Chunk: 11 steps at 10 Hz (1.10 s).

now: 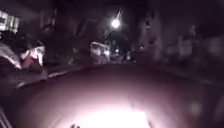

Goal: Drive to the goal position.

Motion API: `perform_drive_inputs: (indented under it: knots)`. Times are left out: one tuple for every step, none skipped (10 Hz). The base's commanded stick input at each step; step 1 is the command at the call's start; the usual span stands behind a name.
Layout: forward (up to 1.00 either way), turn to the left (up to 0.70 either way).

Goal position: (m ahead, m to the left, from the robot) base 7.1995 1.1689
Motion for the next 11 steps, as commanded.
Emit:
perform_drive_inputs:
  knots:
    - [1.0,0.0]
    - [1.0,-0.19]
    - [1.0,-0.27]
    - [1.0,-0.27]
    - [1.0,-0.23]
    - [1.0,0.0]
    - [1.0,0.0]
    - [1.0,0.0]
    - [1.0,0.0]
    - [1.0,0.0]
    - [1.0,0.0]
